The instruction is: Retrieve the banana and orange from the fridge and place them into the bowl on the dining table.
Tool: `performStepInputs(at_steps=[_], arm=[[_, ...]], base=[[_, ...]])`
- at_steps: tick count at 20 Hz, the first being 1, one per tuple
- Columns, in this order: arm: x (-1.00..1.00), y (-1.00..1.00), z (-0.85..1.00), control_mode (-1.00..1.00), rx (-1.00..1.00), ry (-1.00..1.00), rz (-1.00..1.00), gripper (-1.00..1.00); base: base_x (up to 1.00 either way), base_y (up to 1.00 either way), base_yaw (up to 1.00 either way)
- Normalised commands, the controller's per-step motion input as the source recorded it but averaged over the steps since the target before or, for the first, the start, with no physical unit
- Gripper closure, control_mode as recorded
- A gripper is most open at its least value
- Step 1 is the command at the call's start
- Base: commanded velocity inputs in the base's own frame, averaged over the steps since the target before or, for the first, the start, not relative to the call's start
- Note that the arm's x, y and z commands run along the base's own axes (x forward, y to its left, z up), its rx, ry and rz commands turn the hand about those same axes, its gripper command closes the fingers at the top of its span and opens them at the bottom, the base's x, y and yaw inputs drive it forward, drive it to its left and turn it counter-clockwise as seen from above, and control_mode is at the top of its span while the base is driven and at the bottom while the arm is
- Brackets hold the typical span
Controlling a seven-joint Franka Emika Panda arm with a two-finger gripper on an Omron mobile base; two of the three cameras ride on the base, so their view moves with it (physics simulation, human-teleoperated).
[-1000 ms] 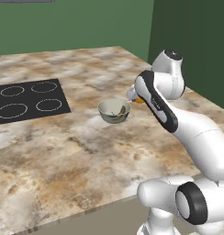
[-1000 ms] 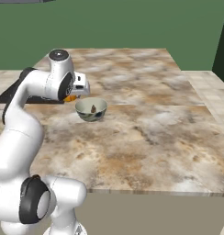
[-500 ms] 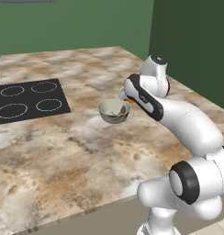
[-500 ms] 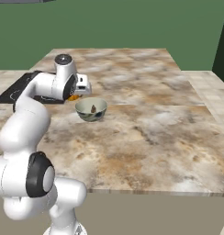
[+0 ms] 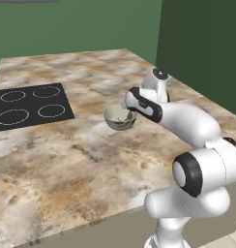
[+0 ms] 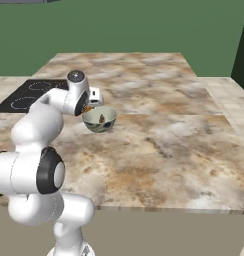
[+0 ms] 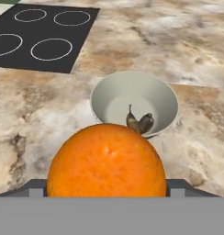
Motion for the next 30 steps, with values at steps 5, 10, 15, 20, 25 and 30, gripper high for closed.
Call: performStepInputs(at_steps=[5,10,15,20,25,30], arm=[[0.4,0.0,-0.24,-1.0,0.0,-0.02,0.0,1.0],[0.32,0.0,-0.17,-1.0,0.0,0.0,0.0,1.0],[0.3,0.0,-0.16,-1.0,0.0,0.0,0.0,1.0],[0.27,0.0,-0.16,-1.0,0.0,0.0,0.0,1.0],[0.23,0.0,-0.15,-1.0,0.0,0.0,0.0,1.0],[0.19,0.0,-0.19,-1.0,0.0,0.0,0.0,1.0]], base=[[0.0,0.0,0.0],[0.0,0.0,0.0],[0.0,0.0,0.0],[0.0,0.0,0.0],[0.0,0.0,0.0],[0.0,0.0,0.0]])
